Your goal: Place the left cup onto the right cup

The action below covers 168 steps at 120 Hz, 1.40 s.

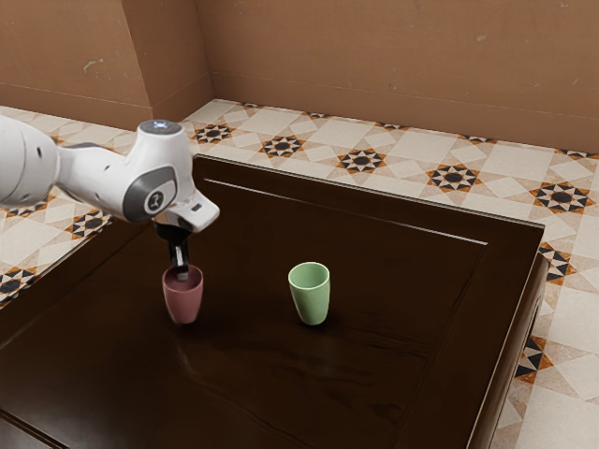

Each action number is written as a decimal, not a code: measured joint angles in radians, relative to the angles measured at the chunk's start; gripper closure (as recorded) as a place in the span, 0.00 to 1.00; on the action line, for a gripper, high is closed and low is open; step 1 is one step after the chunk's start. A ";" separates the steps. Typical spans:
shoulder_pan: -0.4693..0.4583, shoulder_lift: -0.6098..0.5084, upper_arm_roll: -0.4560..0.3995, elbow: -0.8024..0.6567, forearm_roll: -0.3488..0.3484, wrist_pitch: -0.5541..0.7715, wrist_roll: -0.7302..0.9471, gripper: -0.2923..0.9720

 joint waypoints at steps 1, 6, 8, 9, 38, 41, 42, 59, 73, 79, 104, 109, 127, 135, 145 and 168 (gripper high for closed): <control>0.000 -0.003 0.000 0.000 0.000 -0.001 0.000 0.83; -0.001 -0.019 0.000 0.000 0.000 -0.005 -0.002 0.84; -0.002 -0.025 0.000 0.000 0.000 -0.007 -0.003 0.84; -0.003 -0.029 0.000 0.000 0.000 -0.009 -0.003 0.84; -0.008 -0.128 -0.001 0.010 -0.004 -0.063 -0.014 0.85; -0.008 -0.145 -0.002 0.011 -0.004 -0.070 -0.015 0.85; -0.008 -0.150 -0.002 0.011 -0.004 -0.072 -0.015 0.85; -0.015 -0.192 -0.003 0.075 -0.007 -0.115 -0.019 0.85; -0.034 -0.169 -0.002 0.158 -0.027 -0.148 -0.022 0.85; -0.049 -0.152 -0.001 0.182 -0.037 -0.158 -0.023 0.85; -0.120 -0.062 0.001 0.294 -0.068 -0.182 -0.026 0.85; -0.132 -0.041 0.001 0.316 -0.070 -0.185 -0.026 0.85; -0.182 0.036 0.002 0.406 -0.072 -0.195 -0.027 0.85; -0.202 0.068 0.003 0.447 -0.072 -0.200 -0.027 0.85; -0.229 0.096 0.004 0.487 -0.074 -0.203 -0.027 0.85; -0.276 0.144 0.004 0.552 -0.081 -0.207 -0.027 0.85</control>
